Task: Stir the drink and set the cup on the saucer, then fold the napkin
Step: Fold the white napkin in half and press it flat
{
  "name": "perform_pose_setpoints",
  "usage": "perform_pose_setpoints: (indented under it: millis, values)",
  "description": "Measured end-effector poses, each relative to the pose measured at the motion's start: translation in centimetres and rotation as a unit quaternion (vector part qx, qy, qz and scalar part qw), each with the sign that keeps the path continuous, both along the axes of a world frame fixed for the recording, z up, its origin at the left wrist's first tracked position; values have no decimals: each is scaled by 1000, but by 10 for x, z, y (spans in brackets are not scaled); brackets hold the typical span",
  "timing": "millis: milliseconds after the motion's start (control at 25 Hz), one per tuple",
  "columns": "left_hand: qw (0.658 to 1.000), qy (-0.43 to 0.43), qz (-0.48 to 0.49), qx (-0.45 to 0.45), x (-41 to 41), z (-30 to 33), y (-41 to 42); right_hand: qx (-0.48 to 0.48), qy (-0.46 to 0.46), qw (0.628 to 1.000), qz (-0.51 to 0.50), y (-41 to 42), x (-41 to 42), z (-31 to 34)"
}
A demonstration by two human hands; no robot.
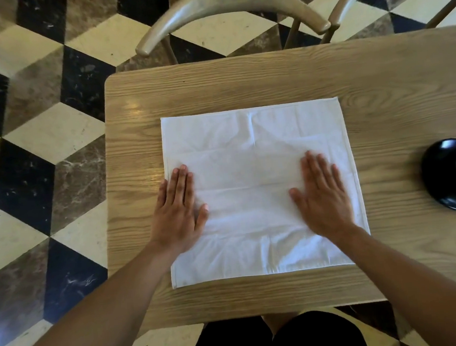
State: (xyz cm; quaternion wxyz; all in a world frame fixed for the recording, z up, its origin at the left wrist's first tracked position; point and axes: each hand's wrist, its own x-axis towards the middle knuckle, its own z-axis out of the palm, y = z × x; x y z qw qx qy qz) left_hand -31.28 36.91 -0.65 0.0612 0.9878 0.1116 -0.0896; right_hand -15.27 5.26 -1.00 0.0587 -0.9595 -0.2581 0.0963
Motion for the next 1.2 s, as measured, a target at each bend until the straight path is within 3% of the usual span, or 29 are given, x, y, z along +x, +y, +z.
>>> perform_pose_setpoints:
  millis: [160, 400, 560, 760, 960, 1200]
  values:
    - [1000, -7, -5, -2, -3, -3, 2, -3, 4, 999, -36, -33, 12, 1]
    - [996, -39, 53, -52, -15, 12, -6, 43, 52, 993, -99, 10, -15, 19]
    - [997, -56, -38, -48, -63, 15, -35, 104, 95, 990, 23, 88, -88, 30]
    - [1000, -6, 9, -18, -88, -2, -46, 94, 68, 985, 130, 140, -146, 12]
    - [1000, -11, 14, -9, -87, 0, -48, 67, 57, 985, 151, 127, -145, 5]
    - [1000, -15, 16, -16, -89, -1, -46, 35, 33, 995, 92, 46, -114, 5]
